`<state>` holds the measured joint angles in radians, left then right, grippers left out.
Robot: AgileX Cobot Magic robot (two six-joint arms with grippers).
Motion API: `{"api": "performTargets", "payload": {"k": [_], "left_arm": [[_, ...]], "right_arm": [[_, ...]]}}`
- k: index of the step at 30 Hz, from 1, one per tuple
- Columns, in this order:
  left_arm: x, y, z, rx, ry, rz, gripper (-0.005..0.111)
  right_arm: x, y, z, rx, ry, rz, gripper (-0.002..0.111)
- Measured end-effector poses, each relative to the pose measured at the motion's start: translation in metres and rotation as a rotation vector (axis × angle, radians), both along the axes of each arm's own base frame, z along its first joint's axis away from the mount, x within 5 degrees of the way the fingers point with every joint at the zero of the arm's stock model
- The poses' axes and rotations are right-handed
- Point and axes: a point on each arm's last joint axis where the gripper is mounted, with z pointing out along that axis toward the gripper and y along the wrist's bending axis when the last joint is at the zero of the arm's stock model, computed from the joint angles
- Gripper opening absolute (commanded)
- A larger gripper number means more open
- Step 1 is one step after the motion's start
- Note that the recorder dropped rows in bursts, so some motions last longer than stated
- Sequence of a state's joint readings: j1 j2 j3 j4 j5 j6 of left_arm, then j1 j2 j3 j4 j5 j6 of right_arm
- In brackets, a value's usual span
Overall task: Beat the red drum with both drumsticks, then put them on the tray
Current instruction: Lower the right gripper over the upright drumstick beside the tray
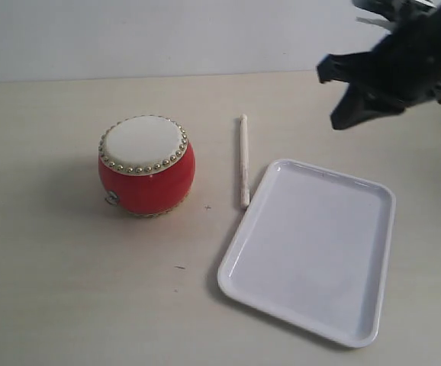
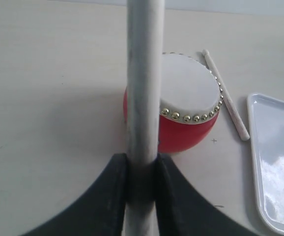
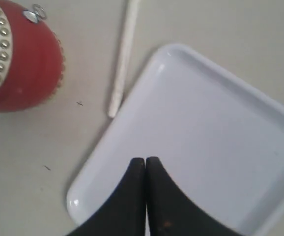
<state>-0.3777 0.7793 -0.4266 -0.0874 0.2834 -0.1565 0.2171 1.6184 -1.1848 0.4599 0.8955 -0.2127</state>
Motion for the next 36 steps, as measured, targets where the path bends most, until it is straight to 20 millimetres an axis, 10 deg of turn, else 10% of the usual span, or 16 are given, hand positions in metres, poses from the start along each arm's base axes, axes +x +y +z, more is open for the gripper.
{"api": "performTargets", "payload": {"k": [13,36], "left_arm": [[0.0,0.0,0.0,-0.002,0.001,0.001,0.0],[0.0,0.0,0.001,-0.01,-0.003,0.003,0.0]], "right_arm": [[0.067,0.1,-0.021,-0.177,0.017,0.119,0.0],[0.08,0.13,-0.04,0.011,0.047,0.099,0.0]]}}
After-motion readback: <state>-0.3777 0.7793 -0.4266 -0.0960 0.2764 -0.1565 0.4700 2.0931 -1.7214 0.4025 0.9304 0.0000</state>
